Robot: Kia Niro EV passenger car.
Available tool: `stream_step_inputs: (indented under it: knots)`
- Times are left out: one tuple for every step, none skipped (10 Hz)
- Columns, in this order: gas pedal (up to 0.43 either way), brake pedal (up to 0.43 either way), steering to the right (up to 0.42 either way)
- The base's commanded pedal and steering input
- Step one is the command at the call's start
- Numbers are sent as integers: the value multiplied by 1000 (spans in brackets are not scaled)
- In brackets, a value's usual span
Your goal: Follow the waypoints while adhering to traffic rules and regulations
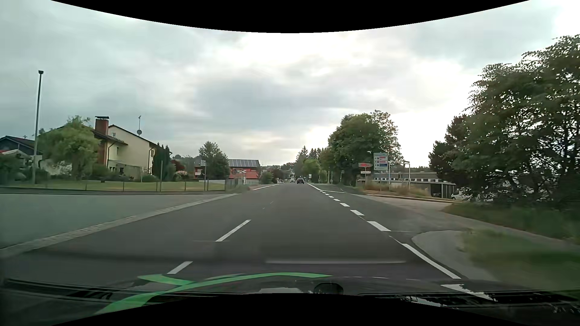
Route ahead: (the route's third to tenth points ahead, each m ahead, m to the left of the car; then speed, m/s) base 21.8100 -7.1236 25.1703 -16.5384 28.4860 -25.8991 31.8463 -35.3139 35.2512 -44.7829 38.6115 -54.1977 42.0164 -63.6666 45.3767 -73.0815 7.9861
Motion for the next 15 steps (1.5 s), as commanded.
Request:
stream_step_inputs:
  knots:
    - [0,116,80]
    - [0,110,91]
    - [0,98,111]
    - [0,91,131]
    - [0,98,145]
    - [0,98,156]
    - [0,98,158]
    - [0,18,158]
    - [0,0,159]
    - [0,0,164]
    - [0,0,171]
    - [87,0,185]
    - [87,0,202]
    - [118,0,214]
    - [130,0,225]
